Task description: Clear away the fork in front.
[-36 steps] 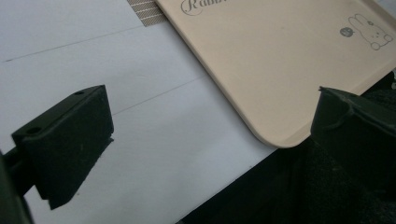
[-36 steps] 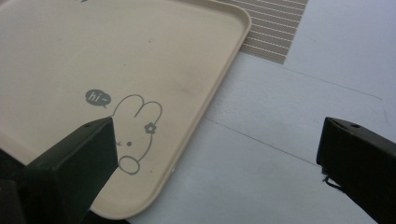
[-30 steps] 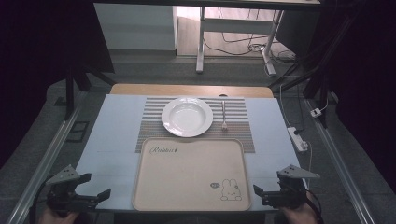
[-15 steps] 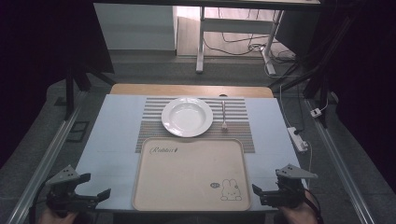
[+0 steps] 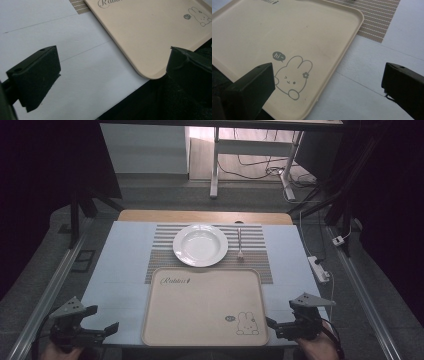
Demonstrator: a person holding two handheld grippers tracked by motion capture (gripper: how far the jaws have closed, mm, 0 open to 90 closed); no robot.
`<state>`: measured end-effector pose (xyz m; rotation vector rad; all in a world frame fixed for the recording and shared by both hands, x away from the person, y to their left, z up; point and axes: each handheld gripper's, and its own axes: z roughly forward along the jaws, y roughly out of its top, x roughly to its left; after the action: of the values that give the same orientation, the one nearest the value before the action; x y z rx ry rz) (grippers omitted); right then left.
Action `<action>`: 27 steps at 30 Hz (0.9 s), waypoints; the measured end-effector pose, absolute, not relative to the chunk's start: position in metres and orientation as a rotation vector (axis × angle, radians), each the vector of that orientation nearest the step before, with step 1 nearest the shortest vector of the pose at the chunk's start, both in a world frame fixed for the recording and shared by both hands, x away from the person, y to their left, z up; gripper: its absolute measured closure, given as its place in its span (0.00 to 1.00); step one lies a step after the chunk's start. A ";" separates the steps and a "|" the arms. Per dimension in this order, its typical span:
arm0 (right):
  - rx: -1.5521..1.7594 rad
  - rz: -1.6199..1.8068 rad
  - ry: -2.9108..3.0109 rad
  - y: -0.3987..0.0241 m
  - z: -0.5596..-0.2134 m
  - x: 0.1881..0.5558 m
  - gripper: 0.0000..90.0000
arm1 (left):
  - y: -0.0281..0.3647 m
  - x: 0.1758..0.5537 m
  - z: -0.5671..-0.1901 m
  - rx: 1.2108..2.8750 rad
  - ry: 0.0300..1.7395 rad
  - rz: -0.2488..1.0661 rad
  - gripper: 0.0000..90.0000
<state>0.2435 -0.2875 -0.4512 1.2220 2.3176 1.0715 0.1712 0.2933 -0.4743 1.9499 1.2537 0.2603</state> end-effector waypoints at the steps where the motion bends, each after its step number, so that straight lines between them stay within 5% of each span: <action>1: 1.229 1.073 2.312 -0.287 -0.451 0.244 0.00 | 0.293 0.171 -0.474 1.951 1.255 0.260 0.00; 27: 1.132 1.114 2.327 -0.270 -0.450 0.267 0.00 | 0.288 0.178 -0.475 1.999 1.220 0.241 0.00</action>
<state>0.2667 -0.2698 -0.4500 1.1324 2.3272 1.1139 0.1781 0.2879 -0.4749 1.9987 1.2201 0.2411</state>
